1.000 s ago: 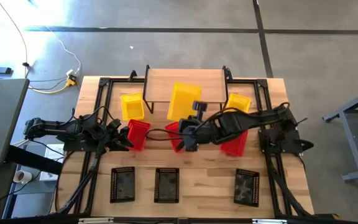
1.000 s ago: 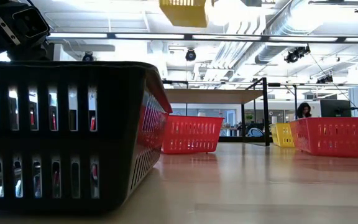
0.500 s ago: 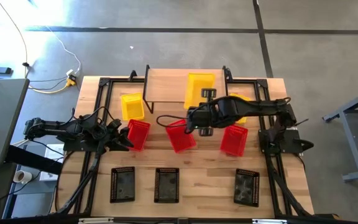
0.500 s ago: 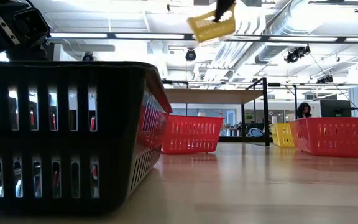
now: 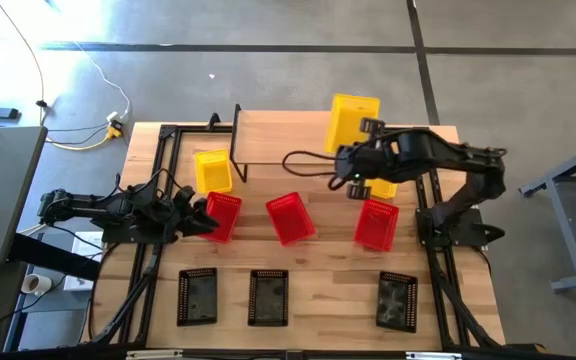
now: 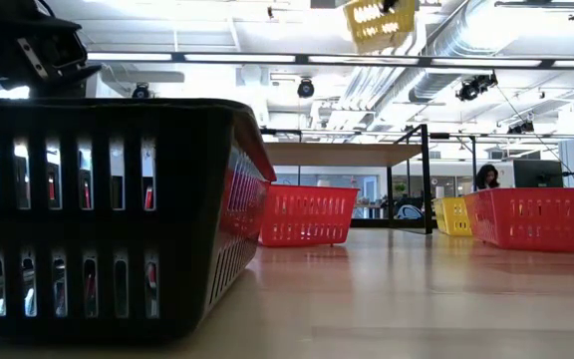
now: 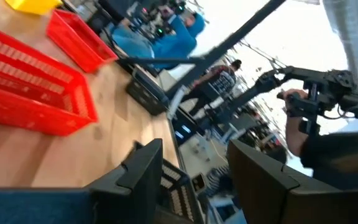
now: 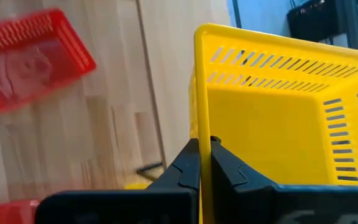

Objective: Stack baskets on shelf by color
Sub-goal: Put the bottom yellow bin on the shelf

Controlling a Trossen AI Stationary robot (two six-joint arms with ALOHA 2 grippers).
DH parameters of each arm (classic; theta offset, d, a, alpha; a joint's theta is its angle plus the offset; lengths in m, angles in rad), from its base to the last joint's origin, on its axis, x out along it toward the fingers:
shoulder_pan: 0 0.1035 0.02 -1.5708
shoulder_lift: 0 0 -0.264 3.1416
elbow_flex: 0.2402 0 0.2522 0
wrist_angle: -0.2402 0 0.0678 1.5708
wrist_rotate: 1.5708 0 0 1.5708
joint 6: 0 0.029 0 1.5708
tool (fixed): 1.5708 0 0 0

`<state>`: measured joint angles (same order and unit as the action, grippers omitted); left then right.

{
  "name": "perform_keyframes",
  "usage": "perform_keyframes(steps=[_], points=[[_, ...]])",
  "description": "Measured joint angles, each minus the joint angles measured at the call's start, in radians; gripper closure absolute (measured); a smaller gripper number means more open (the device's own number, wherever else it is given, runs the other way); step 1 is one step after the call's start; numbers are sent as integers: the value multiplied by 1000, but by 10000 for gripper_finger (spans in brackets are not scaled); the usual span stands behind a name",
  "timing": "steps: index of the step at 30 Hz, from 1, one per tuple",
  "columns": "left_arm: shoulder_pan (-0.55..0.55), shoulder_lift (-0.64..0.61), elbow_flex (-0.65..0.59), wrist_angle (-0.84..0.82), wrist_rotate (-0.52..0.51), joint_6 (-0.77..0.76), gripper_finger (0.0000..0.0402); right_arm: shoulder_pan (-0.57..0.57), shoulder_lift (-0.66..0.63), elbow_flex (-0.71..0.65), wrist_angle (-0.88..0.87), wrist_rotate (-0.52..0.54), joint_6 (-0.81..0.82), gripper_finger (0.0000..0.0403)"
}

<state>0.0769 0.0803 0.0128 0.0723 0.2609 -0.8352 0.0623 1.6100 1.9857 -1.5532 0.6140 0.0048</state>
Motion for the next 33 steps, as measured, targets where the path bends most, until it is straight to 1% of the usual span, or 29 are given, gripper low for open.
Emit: perform_keyframes(steps=[3,5,7,11,15,19,21,27,33], points=[[0,0,0,0,-15,0,232,-21,-92,-184,86,-5,-4,403],[0,0,0,0,-15,0,232,-31,-162,-299,197,-15,-41,403],[0,0,0,0,-15,0,232,-52,-231,-390,308,-64,-99,403],[0,0,0,0,-27,0,232,-119,-323,-522,424,-173,-193,403],[0,0,0,0,-66,0,232,-195,-381,-606,507,-249,-303,403],[0,0,0,0,-79,-1,232,-279,-395,-675,596,-387,-396,403],[0,0,0,0,-93,-3,232,-317,-396,-706,636,-435,-433,403],[0,0,0,0,-137,-3,232,-411,-395,-798,737,-537,-510,403],[0,0,0,0,-144,-25,232,-459,-394,-859,801,-578,-561,403]])
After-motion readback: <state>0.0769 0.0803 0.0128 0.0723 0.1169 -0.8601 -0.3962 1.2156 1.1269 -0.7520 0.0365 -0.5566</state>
